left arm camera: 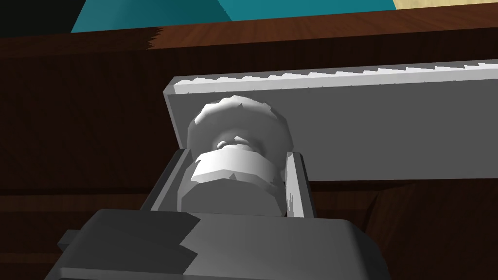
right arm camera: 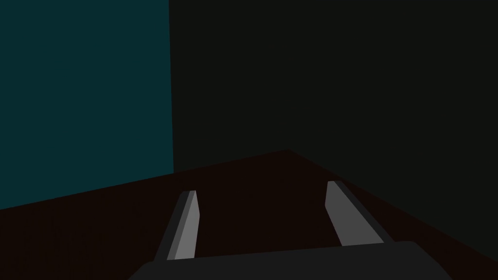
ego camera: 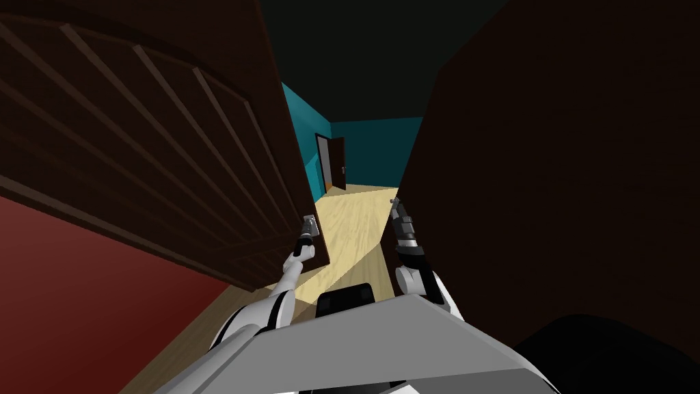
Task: Push the door open
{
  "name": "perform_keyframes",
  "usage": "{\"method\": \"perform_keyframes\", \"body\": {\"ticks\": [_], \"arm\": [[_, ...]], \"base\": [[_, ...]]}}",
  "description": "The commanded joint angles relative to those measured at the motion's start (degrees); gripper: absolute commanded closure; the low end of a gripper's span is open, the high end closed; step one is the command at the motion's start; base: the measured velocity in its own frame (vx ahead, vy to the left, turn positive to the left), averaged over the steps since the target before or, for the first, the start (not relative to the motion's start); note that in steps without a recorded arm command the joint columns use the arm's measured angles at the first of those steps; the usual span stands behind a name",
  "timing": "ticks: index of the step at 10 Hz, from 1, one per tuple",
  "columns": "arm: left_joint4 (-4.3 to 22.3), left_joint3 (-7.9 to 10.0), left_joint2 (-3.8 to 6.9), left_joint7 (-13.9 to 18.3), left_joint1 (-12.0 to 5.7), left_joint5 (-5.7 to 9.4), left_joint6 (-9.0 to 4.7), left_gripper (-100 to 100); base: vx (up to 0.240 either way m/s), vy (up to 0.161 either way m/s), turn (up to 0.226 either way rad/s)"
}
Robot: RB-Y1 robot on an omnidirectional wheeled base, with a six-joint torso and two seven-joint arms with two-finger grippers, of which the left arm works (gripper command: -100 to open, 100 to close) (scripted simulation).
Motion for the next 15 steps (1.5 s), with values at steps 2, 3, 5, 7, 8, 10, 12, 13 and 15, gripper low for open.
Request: {"method": "perform_keyframes", "body": {"ticks": [2,3,5,7,8,10,12,13,15], "arm": [[1.18,1.61,1.8,-0.17,-0.78,0.65,-1.11,100],[1.17,2.14,2.12,-0.3,-0.74,0.87,-1.12,100],[1.16,2.71,2.41,-0.44,-0.69,1.11,-1.13,100],[1.39,2.71,2.41,-0.44,-0.69,1.11,-1.13,100],[1.14,3.89,2.96,-0.73,-0.59,1.6,-1.15,100],[1.13,4.5,3.22,-0.88,-0.53,1.85,-1.17,100],[1.11,5.76,3.65,-1.19,-0.43,2.37,-1.19,100],[1.11,5.76,3.65,-1.19,-0.43,2.37,-1.19,100],[1.09,7.02,4.02,-1.5,-0.32,2.88,-1.22,100]], "base": [[0.215,-0.041,0.046],[0.212,-0.077,0.048],[0.151,-0.035,0.033],[0.037,-0.008,-0.012],[0.103,-0.053,0.09],[0.153,-0.067,0.05],[0.174,-0.055,0.053],[0.155,-0.057,0.046],[0.093,-0.03,0.043]]}}
